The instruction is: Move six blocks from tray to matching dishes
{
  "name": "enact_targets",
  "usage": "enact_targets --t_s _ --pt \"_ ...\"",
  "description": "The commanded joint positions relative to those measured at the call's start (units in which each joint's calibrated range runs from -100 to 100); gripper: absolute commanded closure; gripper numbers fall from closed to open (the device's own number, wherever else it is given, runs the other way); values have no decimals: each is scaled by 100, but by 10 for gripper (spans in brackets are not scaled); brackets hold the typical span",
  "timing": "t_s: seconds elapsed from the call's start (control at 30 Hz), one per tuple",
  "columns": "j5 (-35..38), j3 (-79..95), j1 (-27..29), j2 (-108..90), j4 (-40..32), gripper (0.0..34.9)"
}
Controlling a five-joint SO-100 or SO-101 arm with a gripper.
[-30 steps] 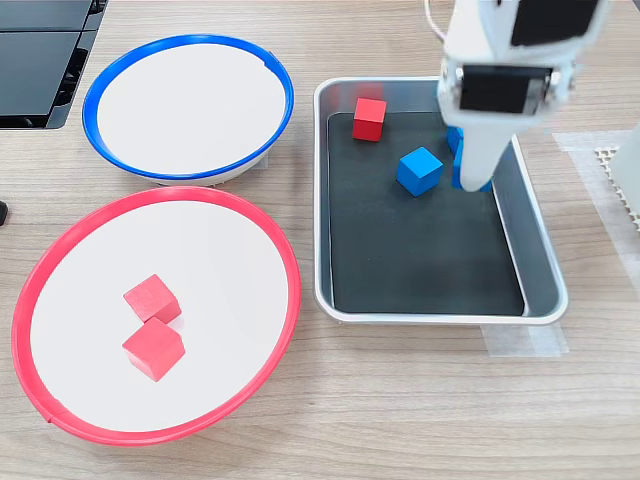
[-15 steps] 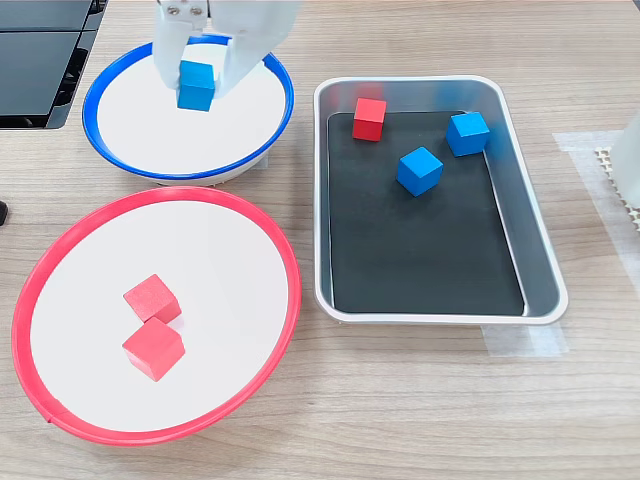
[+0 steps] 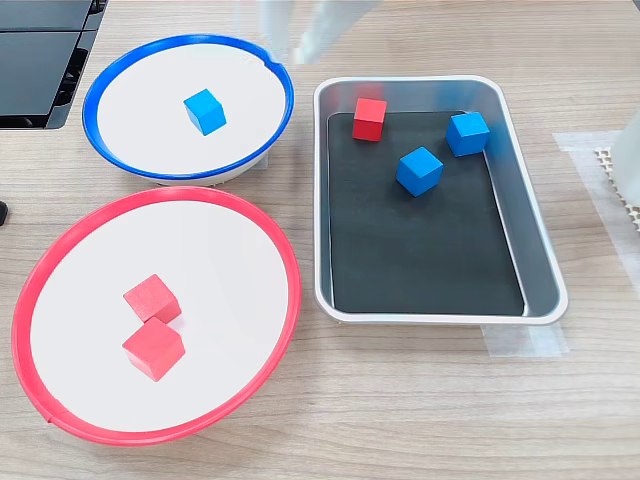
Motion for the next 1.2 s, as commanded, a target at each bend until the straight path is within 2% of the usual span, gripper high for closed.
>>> enact_targets --t_s 0.0,0.03,0.13,0.23,0.43,0.63,0.8,1.03,1.07,1.1,1.13,1.17 --pt "166 2158 1 -1582 43 347" --pt "205 2613 -46 -1795 -31 336" --pt "254 3432 -187 -2128 -97 225" --pt "308 3769 -310 -2222 -113 174" --pt "371 3924 -404 -2196 -89 186" --pt "523 3942 -328 -2051 -23 218" --pt "669 4033 -281 -1770 -246 239" --pt "742 3833 -328 -1361 -584 240" --pt "757 3805 -338 -1318 -609 249" --pt "777 3760 -347 -1284 -642 317" --pt "811 3696 -366 -1250 -633 346" --pt "825 3560 -366 -1224 -518 347"
